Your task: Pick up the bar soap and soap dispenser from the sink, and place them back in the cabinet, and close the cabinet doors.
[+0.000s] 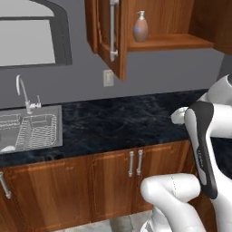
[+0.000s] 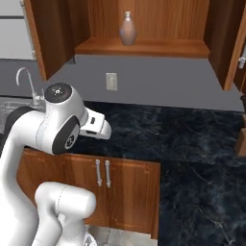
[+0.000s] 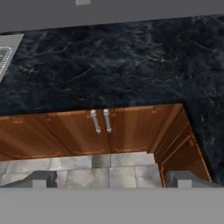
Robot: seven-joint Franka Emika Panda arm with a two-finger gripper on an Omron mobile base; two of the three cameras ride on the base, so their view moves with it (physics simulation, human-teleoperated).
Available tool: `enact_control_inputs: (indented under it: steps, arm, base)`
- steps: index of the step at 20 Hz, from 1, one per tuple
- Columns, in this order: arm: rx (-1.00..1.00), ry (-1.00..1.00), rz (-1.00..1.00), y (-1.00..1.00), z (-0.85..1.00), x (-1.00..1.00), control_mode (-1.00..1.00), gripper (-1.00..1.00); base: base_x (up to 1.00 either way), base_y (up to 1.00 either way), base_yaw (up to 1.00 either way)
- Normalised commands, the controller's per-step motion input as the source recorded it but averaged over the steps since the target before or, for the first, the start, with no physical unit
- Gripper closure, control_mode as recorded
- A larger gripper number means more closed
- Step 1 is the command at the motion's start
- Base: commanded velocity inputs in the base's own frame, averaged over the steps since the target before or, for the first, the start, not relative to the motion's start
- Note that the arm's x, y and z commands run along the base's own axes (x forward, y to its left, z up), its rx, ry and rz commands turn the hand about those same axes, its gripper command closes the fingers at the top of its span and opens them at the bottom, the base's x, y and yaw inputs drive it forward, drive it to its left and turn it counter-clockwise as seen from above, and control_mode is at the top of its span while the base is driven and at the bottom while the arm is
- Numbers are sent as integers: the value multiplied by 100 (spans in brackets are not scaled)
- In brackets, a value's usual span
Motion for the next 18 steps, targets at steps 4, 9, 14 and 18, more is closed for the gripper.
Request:
enact_control_inputs:
  steps: [4, 9, 14, 18]
  arm:
    - [0, 0, 0, 0, 0, 0, 100, -100]
    - [0, 0, 0, 0, 0, 0, 100, -100]
    - [0, 0, 0, 0, 0, 0, 100, -100]
    - [0, 0, 0, 0, 0, 0, 100, -100]
  base:
    - [-53, 54, -1]
    - [-49, 58, 0]
    - [-41, 62, 0]
    - [-32, 64, 0]
